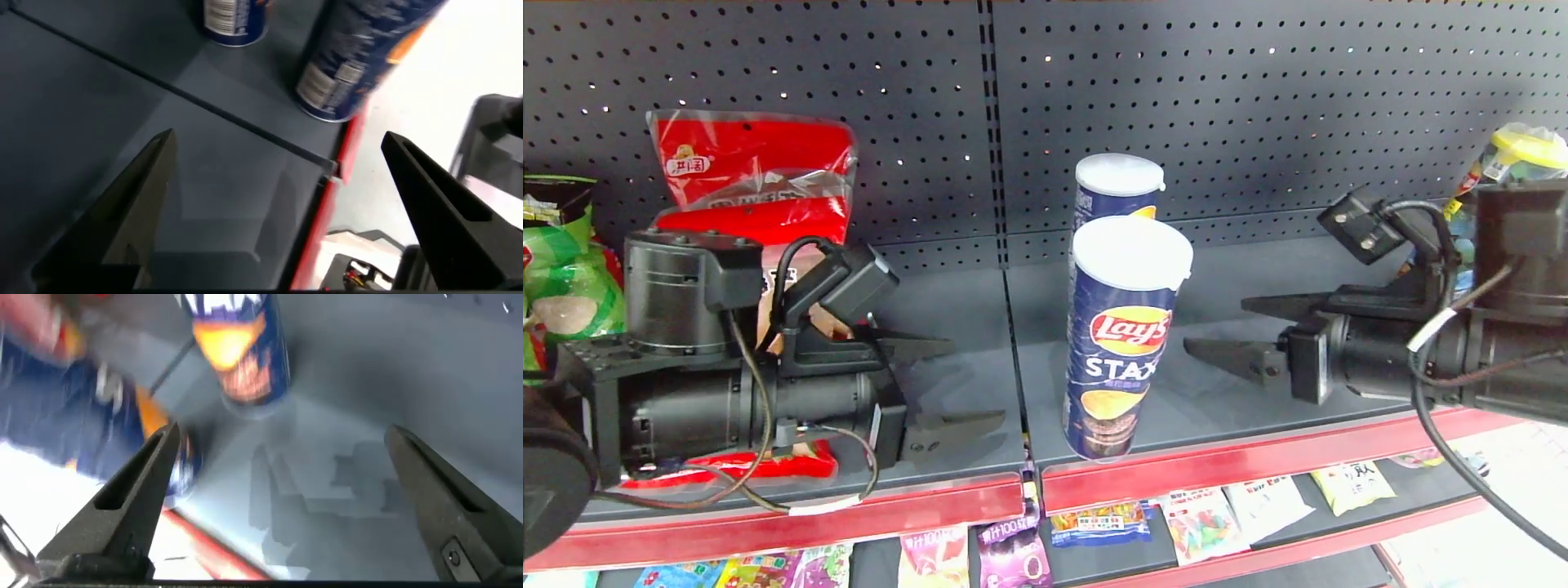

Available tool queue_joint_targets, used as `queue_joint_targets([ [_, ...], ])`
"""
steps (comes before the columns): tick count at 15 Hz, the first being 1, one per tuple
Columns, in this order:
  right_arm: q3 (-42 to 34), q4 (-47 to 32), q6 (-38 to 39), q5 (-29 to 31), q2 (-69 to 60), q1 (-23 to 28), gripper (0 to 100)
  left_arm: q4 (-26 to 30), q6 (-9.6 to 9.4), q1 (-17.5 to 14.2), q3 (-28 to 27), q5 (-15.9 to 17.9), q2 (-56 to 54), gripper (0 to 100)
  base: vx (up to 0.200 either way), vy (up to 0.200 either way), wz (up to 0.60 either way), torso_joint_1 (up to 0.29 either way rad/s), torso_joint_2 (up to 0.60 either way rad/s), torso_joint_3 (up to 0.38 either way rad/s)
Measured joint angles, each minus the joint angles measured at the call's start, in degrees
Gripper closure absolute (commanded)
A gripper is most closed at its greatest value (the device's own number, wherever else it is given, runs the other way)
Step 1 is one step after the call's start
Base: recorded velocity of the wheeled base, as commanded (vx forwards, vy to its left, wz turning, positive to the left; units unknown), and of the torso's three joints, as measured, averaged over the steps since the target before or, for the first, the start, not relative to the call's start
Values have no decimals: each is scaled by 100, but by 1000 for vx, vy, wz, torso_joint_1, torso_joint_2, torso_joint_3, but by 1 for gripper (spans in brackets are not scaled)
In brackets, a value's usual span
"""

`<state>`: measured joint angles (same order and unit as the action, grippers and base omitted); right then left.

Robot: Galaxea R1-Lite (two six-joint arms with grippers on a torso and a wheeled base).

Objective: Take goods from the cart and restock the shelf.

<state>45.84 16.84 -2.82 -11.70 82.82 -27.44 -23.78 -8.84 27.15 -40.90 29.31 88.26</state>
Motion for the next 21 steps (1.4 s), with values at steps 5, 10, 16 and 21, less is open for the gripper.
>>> queue_joint_targets([
  [5, -944, -30, -5, -1, -1263, 85, 0, -383, -20, 429, -334, -413, 705, 0, 0, 0, 0, 0, 0, 0],
  [10, -1315, -50, 20, 5, -2013, 123, 0, -377, -139, 499, -330, -958, 907, 0, 0, 0, 0, 0, 0, 0],
  [16, -1312, -41, 22, 5, -2133, 127, 0, -374, -145, 697, -232, -976, 898, 0, 0, 0, 0, 0, 0, 0],
  [21, -1296, -41, 26, 2, -2138, 127, 0, -388, -148, 747, -227, -1007, 962, 0, 0, 0, 0, 0, 0, 0],
])
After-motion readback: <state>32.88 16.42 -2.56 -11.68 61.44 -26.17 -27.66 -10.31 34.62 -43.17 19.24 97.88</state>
